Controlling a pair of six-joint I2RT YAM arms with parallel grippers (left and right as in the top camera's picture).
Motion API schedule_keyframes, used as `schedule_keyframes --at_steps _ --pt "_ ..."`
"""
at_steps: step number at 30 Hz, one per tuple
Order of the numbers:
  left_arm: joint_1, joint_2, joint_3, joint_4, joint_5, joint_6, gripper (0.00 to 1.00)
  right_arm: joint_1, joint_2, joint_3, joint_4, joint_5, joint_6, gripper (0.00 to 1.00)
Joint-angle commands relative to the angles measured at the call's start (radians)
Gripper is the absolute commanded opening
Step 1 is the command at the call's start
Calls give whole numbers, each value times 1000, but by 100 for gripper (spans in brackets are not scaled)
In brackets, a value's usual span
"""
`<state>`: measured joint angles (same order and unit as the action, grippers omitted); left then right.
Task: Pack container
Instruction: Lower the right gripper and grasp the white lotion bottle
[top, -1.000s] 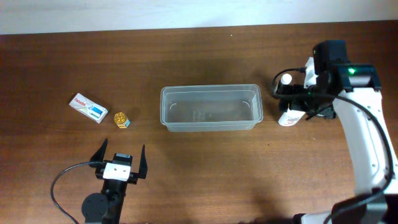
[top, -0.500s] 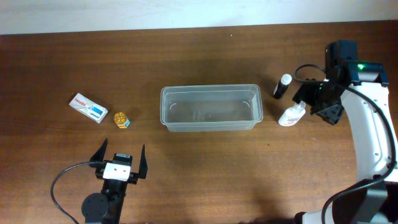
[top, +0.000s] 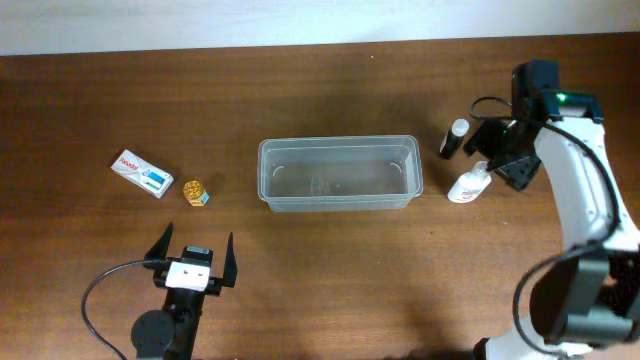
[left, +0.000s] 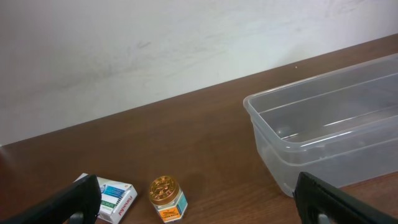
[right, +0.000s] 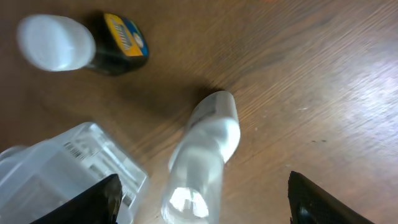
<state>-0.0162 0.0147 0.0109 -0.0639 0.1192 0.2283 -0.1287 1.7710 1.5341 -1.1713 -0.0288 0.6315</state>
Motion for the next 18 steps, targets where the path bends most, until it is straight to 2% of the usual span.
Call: schedule_keyframes --at_steps 1,5,8,13,18 --pt "6 -9 -2 -5 -4 12 100 -3 62 -11 6 -21 13 77" --pt "6 -9 -2 -5 -4 12 100 -2 108 -11 10 -28 13 76" --pt "6 -9 -2 -5 -4 12 100 -3 133 -11 10 -29 13 68" --pt "6 -9 -2 -5 -4 12 100 -3 139 -11 13 -27 0 50" --pt "6 -9 -2 -5 -4 12 99 -2 139 -11 16 -27 -76 39"
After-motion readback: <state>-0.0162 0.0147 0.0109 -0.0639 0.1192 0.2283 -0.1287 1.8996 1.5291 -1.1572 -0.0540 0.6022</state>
